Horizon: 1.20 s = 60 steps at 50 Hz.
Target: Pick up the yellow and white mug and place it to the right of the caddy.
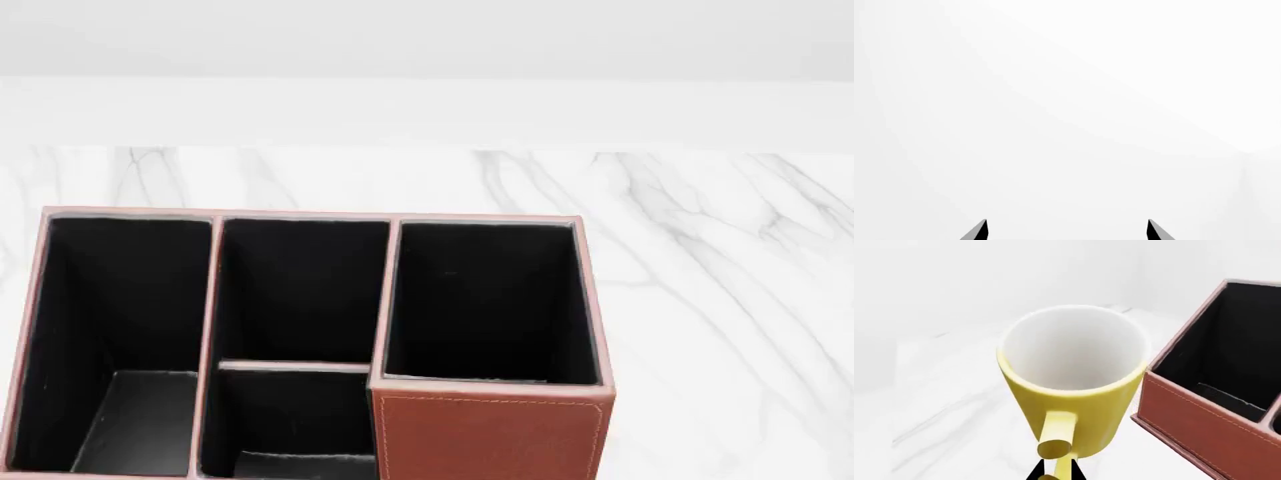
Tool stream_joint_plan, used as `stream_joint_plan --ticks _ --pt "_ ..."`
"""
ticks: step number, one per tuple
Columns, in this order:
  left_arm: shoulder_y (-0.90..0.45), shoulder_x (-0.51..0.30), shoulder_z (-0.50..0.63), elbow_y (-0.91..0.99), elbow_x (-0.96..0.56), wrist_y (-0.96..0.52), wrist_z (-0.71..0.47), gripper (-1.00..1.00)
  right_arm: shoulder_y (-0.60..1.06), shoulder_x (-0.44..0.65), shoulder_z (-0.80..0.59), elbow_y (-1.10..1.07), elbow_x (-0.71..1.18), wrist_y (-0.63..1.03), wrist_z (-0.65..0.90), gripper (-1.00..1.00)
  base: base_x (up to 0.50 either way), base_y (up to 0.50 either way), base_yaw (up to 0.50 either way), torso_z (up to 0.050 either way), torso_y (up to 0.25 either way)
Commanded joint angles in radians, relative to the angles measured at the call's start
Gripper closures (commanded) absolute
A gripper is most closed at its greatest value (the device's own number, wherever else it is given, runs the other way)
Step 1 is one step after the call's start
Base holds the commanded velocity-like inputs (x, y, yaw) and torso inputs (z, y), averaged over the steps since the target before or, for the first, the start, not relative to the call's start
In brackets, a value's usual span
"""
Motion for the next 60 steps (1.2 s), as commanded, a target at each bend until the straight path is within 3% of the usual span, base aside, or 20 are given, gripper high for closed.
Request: stream_joint_plan --ticks 1,22,48,60 --pt "0.000 0.013 -0.001 0.000 -0.015 0.002 0.053 -1.00 0.067 0.008 0.020 -0.083 -0.081 0.045 0.037 1.00 0.00 0.00 0.00 0.000 0.000" --pt "0.000 0.013 0.004 0.000 -0.008 0.003 0.052 -1.00 0.158 0.092 0.052 -0.374 -0.138 0.144 0.158 1.00 0.00 0.00 0.00 0.000 0.000" --pt "0.000 0.013 -0.013 0.000 -0.027 0.005 0.057 -1.00 0.305 0.255 0.217 -0.607 -0.108 0.170 0.300 1.00 0.00 0.00 0.00 0.000 0.000" --pt "0.000 0.013 -0.021 0.000 -0.037 0.006 0.057 -1.00 0.668 0.243 -0.074 -0.616 -0.126 -0.036 0.617 1.00 0.00 0.00 0.00 0.000 0.000"
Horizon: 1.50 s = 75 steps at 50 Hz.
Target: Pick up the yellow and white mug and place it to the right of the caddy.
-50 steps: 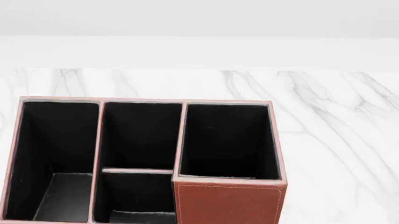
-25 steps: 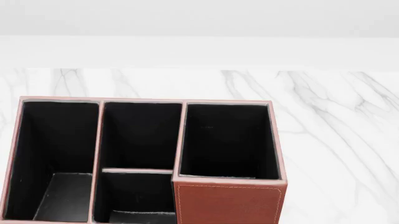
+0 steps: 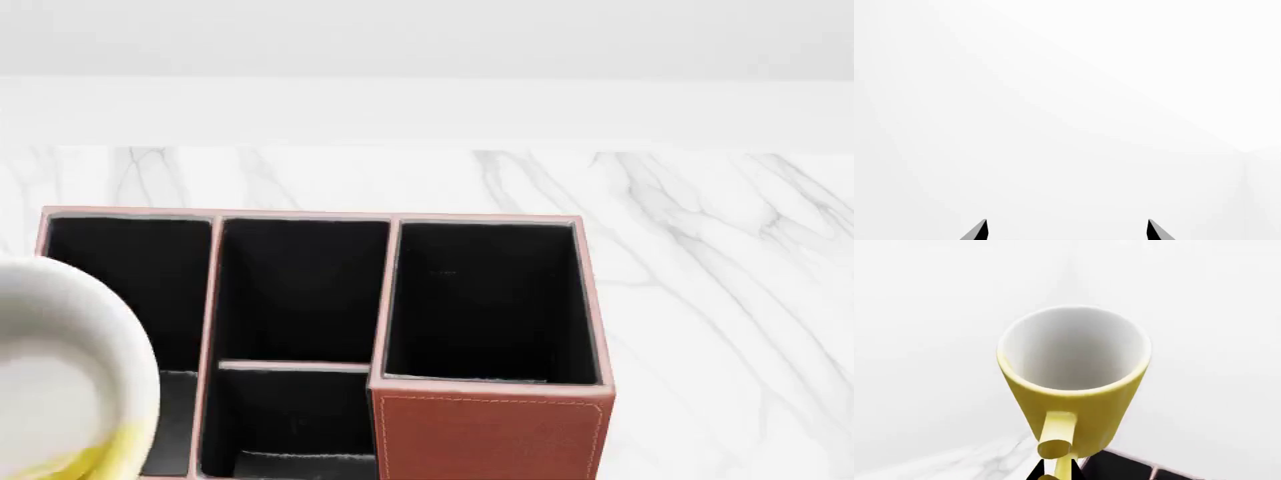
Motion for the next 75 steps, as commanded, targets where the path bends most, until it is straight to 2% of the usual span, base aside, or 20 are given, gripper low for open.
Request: stream_joint_plan --ticks 1,23,32,40,47,75 --pt "0.000 0.013 -0.017 0.000 -0.034 0.004 0.056 -1.00 0.273 0.004 -0.145 0.001 -0.044 -0.147 0.188 1.00 0.00 0.00 0.00 0.000 0.000" --pt "0.000 0.013 -0.020 0.000 -0.037 0.004 0.059 -1.00 0.399 0.256 -0.138 0.000 -0.067 -0.301 0.193 1.00 0.00 0.00 0.00 0.000 0.000" --pt "0.000 0.013 -0.006 0.000 -0.021 0.004 0.054 -1.00 0.447 0.395 -0.128 0.000 -0.050 -0.388 0.192 1.00 0.00 0.00 0.00 0.000 0.000" --pt "0.000 0.013 -0.009 0.000 -0.025 0.003 0.055 -1.00 0.429 0.480 -0.070 0.007 -0.013 -0.362 0.184 1.00 0.00 0.00 0.00 0.000 0.000" --pt "0.000 0.013 -0.008 0.000 -0.023 0.003 0.056 -1.00 0.421 0.596 -0.043 0.044 0.010 -0.433 0.148 1.00 0.00 0.00 0.00 0.000 0.000" --pt "0.000 0.013 0.030 0.000 0.022 -0.007 0.048 -1.00 0.320 0.761 -0.043 0.224 0.041 -0.608 0.074 1.00 0.00 0.00 0.00 0.000 0.000"
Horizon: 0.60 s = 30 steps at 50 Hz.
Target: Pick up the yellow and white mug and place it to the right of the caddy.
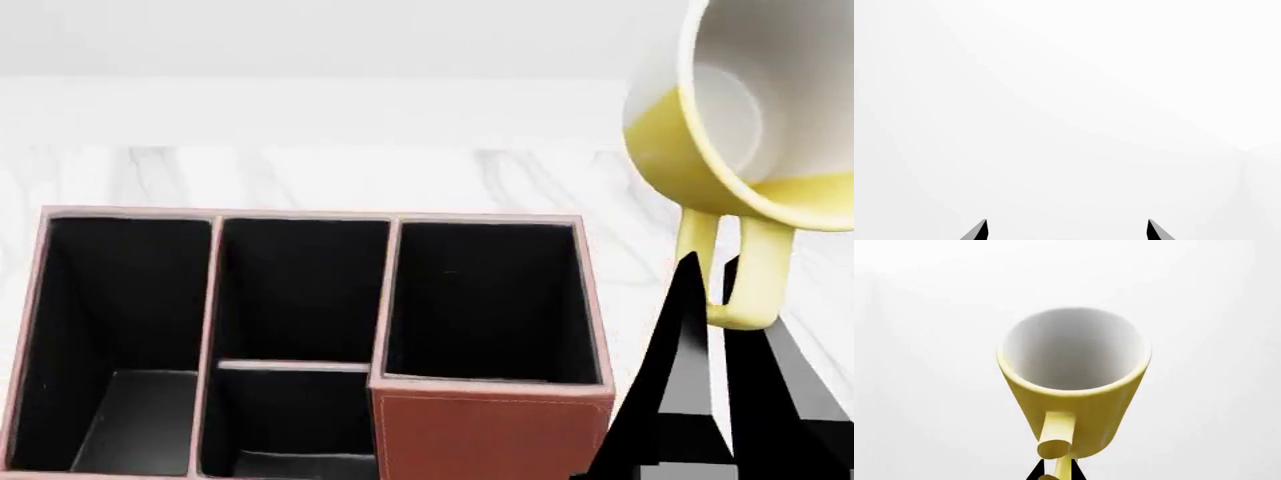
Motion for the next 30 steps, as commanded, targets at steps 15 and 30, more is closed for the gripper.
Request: stream_joint_plan --ticks 15,30 --pt "0.000 0.013 -0.008 0.000 -0.019 -0.003 0.055 -1.00 -0.084 0.074 -0.015 0.265 0.006 -0.144 -0.091 1.00 0.00 0.00 0.00 0.000 0.000" --pt "0.000 0.013 -0.004 0.000 -0.013 -0.002 0.053 -1.00 -0.130 0.098 -0.040 0.305 0.011 -0.147 -0.109 1.00 0.00 0.00 0.00 0.000 0.001"
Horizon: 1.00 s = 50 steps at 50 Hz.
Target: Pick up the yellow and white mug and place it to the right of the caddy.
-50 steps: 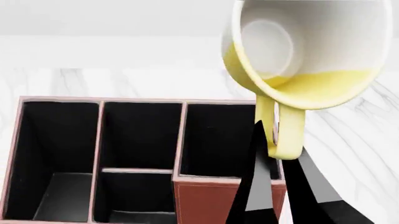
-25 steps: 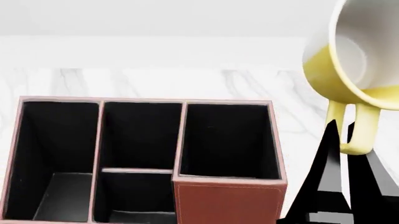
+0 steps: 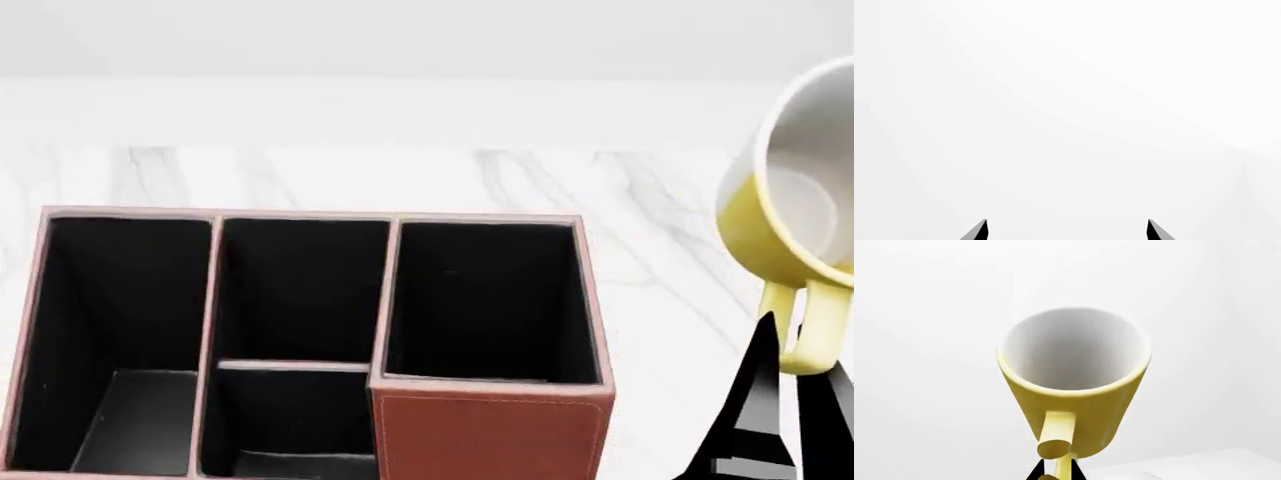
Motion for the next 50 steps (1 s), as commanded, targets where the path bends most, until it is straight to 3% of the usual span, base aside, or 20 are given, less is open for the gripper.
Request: stream_joint_plan --ticks 1,24,50 --pt "0.000 0.013 -0.003 0.000 -0.017 0.003 0.054 -1.00 0.000 0.006 -0.002 0.121 -0.019 -0.022 -0.049 1.00 0.00 0.00 0.00 0.000 0.000" --pt "0.000 0.013 0.003 0.000 -0.012 0.002 0.055 -1.00 -0.052 -0.079 -0.032 0.286 0.120 0.015 -0.114 1.00 0.00 0.00 0.00 0.000 0.000" --pt "0.000 0.013 0.002 0.000 -0.011 -0.001 0.052 -1.00 -0.184 -0.183 -0.032 0.564 0.294 -0.130 -0.242 1.00 0.00 0.00 0.00 0.000 0.001"
